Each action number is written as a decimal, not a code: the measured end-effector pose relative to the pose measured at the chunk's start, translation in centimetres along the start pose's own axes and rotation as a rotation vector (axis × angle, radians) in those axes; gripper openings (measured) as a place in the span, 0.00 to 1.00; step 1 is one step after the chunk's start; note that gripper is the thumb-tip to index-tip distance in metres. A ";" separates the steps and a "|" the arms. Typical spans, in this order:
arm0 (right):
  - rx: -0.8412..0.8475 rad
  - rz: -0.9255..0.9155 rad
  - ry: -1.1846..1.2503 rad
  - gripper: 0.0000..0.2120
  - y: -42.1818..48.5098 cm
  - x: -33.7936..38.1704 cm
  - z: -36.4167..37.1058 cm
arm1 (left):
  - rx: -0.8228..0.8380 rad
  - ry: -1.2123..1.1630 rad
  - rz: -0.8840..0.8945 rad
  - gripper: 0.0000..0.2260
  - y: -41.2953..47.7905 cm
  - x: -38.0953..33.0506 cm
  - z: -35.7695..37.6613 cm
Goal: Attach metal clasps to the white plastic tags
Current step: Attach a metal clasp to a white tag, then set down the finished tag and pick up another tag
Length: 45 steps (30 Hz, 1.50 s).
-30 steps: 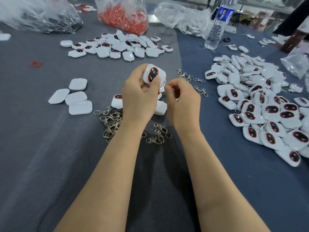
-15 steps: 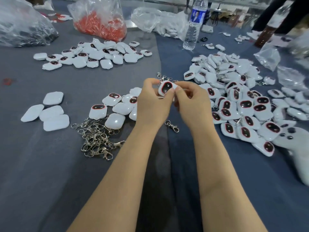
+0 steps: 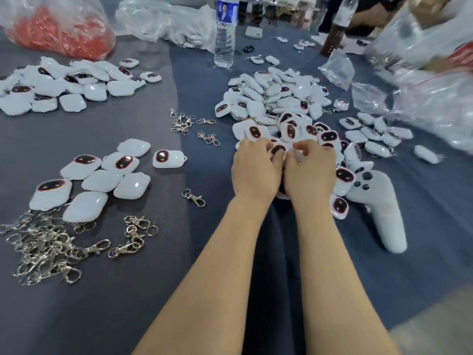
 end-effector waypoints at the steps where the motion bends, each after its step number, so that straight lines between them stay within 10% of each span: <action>1: -0.020 0.001 0.000 0.11 0.2 -0.1 0.0 | -0.010 -0.002 -0.003 0.12 0.1 0.0 0.2; 15: -0.140 -0.082 0.131 0.10 0.2 2.1 -0.8 | 0.012 -0.425 -0.276 0.11 1.5 1.7 0.0; 25: 0.472 -0.213 0.174 0.10 -6.8 10.6 9.7 | -0.367 -0.496 -0.254 0.05 -0.9 6.9 -12.6; 34: 0.521 -0.241 -0.224 0.18 -9.7 13.0 13.9 | -0.497 -0.575 -0.356 0.05 -4.5 12.9 -20.6; 41: 0.397 -0.093 0.483 0.08 -8.8 12.6 11.7 | -0.503 -0.593 -0.322 0.03 -5.1 13.4 -20.8; 45: 0.663 -0.009 0.954 0.06 -10.3 14.9 12.2 | -0.429 -0.467 -0.240 0.10 -4.6 12.0 -20.5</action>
Point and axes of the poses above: each hand's wrist, its own y-axis towards the middle knuckle, its own z-axis out of the palm, x = y × z, the point moved 9 cm from there along y, towards the middle knuckle
